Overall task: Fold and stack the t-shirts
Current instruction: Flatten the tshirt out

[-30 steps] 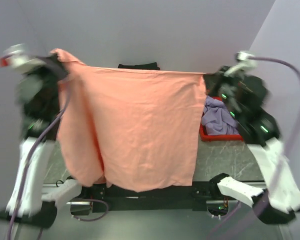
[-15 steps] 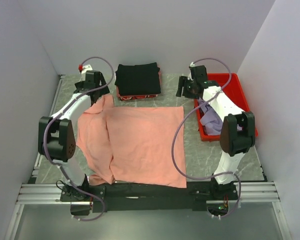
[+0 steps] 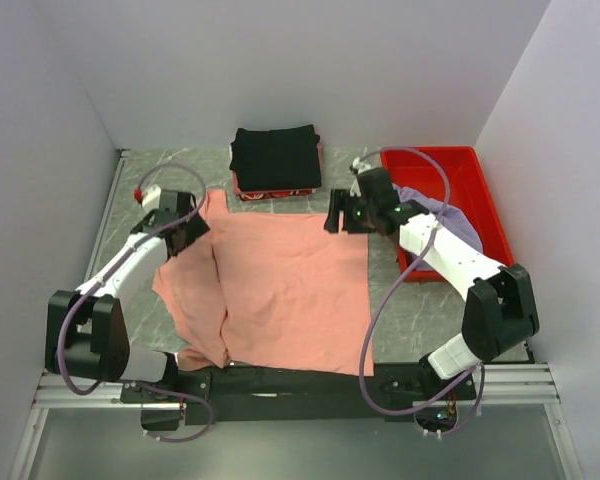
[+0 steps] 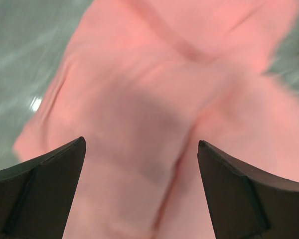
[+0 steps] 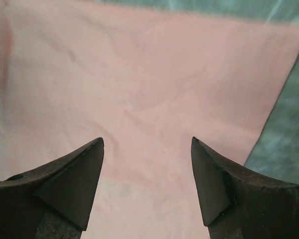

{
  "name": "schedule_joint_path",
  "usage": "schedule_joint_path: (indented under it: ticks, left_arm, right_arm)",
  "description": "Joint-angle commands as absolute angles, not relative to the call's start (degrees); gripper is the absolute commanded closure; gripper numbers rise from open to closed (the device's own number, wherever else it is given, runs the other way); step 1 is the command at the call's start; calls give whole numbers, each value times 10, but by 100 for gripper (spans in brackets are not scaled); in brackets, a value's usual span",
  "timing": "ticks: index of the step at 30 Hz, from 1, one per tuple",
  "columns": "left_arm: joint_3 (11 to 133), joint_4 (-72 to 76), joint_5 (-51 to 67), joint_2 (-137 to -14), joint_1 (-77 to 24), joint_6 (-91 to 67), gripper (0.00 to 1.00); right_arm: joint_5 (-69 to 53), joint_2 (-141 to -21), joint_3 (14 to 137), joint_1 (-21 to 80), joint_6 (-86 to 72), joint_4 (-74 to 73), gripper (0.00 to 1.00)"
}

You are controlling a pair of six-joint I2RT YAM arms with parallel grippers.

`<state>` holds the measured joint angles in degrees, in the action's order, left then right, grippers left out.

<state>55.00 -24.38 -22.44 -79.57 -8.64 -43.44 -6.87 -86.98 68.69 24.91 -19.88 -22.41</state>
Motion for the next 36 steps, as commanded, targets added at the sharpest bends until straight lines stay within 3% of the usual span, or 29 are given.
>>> schedule_joint_path:
  ticks: [1, 8, 16, 36]
  left_arm:
    - [491, -285, -233, -749, -84, -505, 1]
    - [441, -238, -241, -731, -53, -519, 0]
    - [437, -155, -136, -815, -7, -490, 0]
    - [612, -163, -105, -1048, 78, -425, 1]
  right_arm:
    - [-60, -852, 633, 250, -235, -216, 23]
    - [-50, -901, 620, 250, -240, -218, 23]
    - [-50, -954, 622, 247, -238, -212, 23]
    - [-25, -1094, 736, 187, -201, -259, 24]
